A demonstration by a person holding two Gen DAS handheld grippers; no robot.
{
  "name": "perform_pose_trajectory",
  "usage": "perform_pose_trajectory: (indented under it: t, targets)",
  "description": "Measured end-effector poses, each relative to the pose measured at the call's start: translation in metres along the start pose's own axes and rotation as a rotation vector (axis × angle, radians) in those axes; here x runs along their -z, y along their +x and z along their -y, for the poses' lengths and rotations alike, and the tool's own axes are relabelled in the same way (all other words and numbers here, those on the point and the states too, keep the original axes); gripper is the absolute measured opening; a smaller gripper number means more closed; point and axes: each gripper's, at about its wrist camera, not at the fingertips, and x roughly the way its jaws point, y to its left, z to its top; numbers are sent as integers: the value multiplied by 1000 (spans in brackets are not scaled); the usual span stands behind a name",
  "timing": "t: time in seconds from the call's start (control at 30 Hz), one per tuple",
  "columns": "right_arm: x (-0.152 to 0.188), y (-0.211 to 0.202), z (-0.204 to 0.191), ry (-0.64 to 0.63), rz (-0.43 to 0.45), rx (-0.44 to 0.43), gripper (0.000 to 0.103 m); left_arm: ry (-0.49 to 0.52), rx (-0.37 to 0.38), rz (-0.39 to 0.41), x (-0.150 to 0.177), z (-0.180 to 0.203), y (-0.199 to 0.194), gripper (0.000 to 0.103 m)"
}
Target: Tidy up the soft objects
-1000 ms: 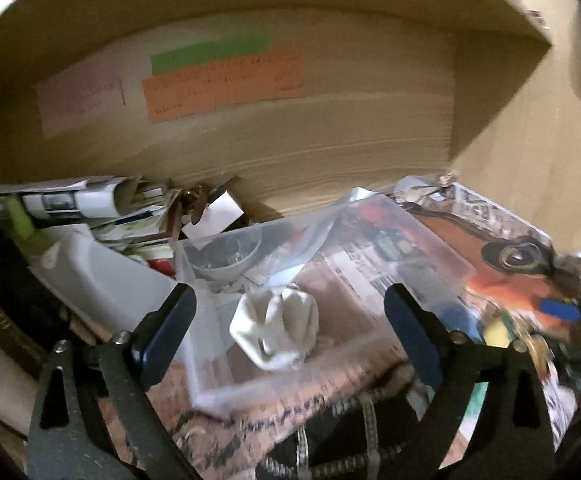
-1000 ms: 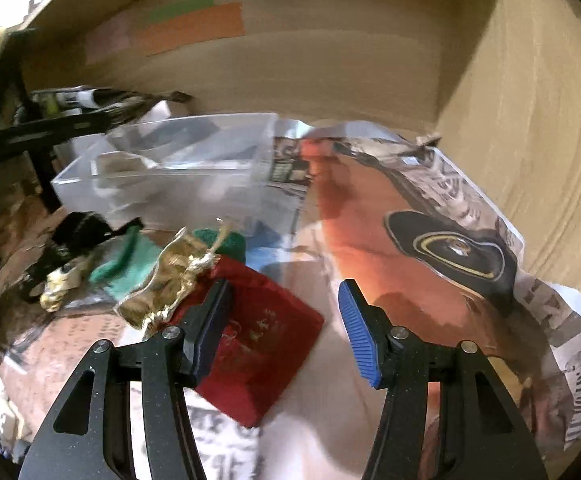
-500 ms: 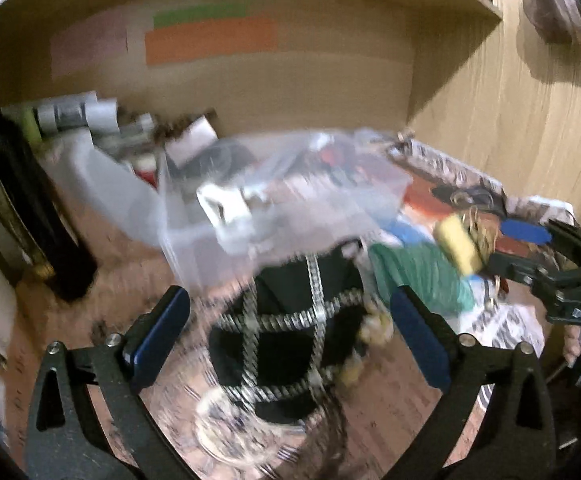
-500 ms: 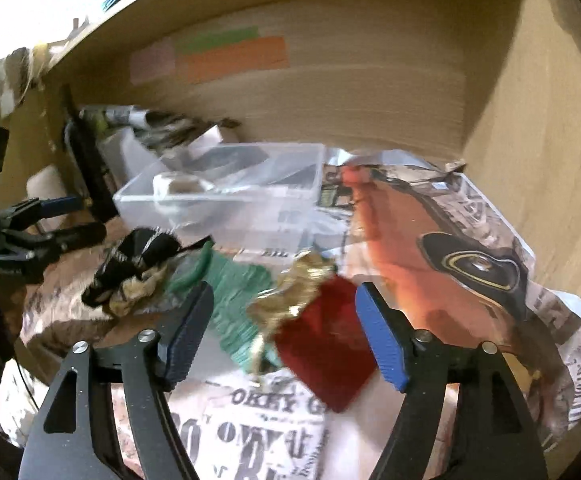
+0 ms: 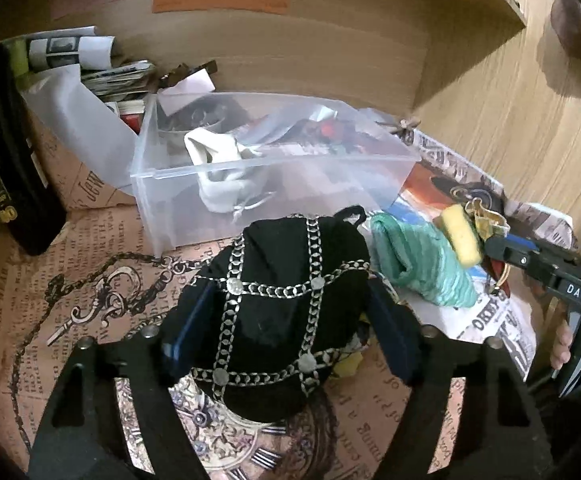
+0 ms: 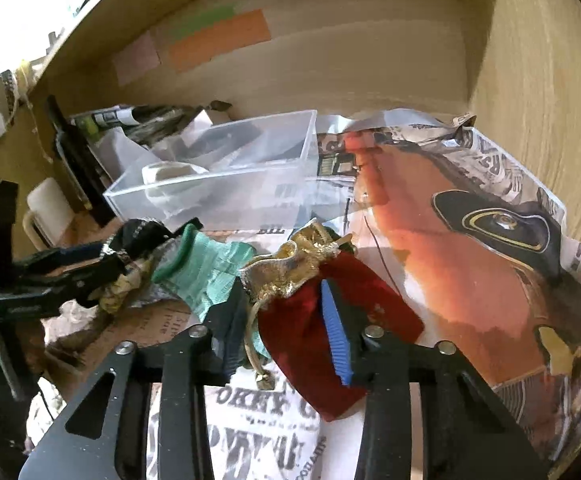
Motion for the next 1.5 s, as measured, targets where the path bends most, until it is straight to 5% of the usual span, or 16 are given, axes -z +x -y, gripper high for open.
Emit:
perform_pose_trajectory:
  t: [0.47,1.23,1.5]
  targets:
    - [-9,-15,-7,7,87,-37,16,-12,3,25,7,-13,-18,11]
    - [-87,-26,-50,-121,286,-122,16,23,-57,287,-61,-12,-88,3]
    - [-111,15,-63,-163,231,-124,16,44,-60,206,-68,-15,-66,5]
